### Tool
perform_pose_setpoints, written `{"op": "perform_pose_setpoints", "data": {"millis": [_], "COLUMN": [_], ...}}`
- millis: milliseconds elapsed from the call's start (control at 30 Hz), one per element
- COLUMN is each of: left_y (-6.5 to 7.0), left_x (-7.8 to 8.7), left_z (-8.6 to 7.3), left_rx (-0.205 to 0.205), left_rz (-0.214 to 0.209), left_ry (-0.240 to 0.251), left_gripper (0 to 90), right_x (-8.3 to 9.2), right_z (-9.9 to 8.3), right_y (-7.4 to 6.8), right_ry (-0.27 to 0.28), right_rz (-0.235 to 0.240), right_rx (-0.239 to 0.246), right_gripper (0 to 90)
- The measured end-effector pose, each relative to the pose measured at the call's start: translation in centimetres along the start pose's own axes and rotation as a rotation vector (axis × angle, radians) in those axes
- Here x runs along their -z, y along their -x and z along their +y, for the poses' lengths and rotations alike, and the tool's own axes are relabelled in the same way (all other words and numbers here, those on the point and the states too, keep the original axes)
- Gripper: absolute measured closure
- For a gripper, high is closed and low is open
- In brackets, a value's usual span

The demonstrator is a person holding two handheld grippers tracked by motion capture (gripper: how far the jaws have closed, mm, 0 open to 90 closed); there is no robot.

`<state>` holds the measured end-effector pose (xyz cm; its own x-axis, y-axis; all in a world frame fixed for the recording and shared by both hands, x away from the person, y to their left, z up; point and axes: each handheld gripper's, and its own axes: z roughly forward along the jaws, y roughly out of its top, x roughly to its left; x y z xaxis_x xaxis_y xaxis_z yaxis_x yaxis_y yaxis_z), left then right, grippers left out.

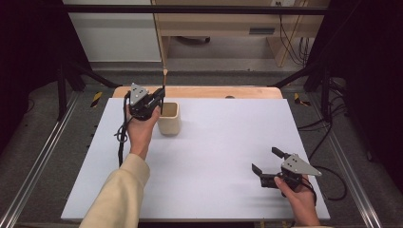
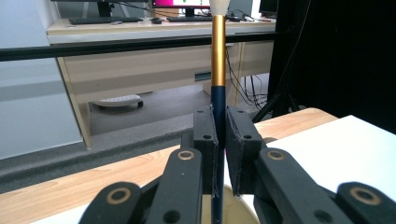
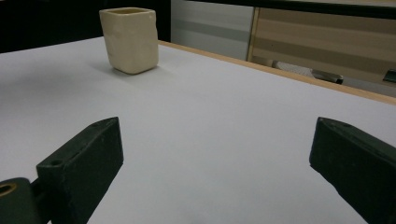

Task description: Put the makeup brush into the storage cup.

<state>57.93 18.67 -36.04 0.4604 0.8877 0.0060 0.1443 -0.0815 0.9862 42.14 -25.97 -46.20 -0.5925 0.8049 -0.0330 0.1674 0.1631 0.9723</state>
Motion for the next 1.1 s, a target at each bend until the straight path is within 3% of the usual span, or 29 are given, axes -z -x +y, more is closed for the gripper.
{"op": "perform_pose_setpoints", "data": {"millis": [433,1100], "left_y": [-0.2,-0.4], "left_x": [-1.1,-1.0], "left_z": [-1.7,-2.9], "left_rx": [0.015,0.017], "left_rz": [0.0,-0.002], "left_ry": [-0.019,-0.034], "left_gripper": [82.7,82.7], "right_x": [-0.1,-0.1], "right_z": [-0.1,-0.1], "right_y": [0.0,0.0], "right_ry": [-0.004,-0.011], "right_rz": [0.004,0.007], "right_rx": [0.004,0.004], "right_gripper": [3.2,3.2]}}
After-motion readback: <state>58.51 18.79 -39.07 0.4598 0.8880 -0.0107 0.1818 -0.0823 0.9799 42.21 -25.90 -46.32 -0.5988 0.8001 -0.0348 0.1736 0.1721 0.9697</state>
